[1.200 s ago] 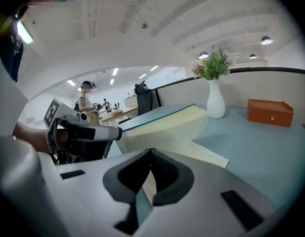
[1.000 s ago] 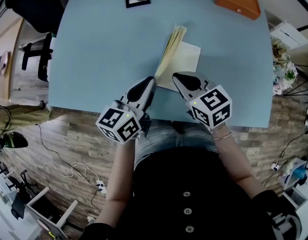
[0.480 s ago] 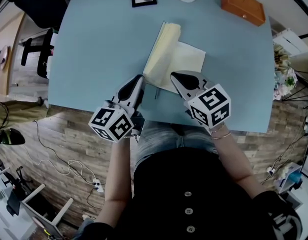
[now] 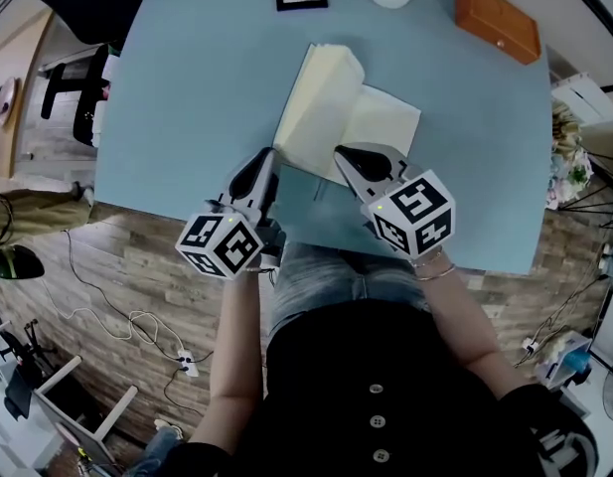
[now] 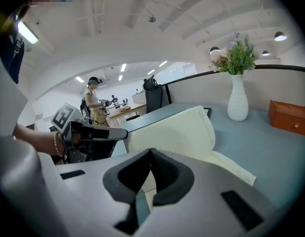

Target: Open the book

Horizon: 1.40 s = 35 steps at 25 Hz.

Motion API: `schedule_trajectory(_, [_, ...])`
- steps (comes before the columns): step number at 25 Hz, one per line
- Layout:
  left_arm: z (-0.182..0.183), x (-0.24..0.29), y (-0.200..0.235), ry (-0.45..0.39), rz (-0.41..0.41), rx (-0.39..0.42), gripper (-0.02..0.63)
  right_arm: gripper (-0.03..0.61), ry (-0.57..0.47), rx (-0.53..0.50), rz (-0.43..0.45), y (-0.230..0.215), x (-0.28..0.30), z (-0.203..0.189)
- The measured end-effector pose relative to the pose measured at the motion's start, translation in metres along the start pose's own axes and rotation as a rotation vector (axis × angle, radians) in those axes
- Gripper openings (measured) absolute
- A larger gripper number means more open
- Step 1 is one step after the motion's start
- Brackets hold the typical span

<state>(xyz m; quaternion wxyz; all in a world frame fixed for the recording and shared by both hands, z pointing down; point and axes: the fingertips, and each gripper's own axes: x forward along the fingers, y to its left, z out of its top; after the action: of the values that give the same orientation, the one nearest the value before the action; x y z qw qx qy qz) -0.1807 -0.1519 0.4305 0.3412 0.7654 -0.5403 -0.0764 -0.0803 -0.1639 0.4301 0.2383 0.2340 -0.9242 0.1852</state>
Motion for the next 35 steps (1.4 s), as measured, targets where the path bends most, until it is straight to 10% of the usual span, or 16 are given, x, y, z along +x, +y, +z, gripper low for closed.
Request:
schedule_trajectory(18, [-0.025,0.002,0.050,0.054,0.170,-0.078,0.023,0.003,0.058,0.009,0.038,-0.004,0.020,-0.014])
schedule_trajectory(35, [-0.052,0.005,0.072,0.189,0.267,0.013,0.029,0.003,0.097,0.014,0.059,-0.003,0.039,-0.028])
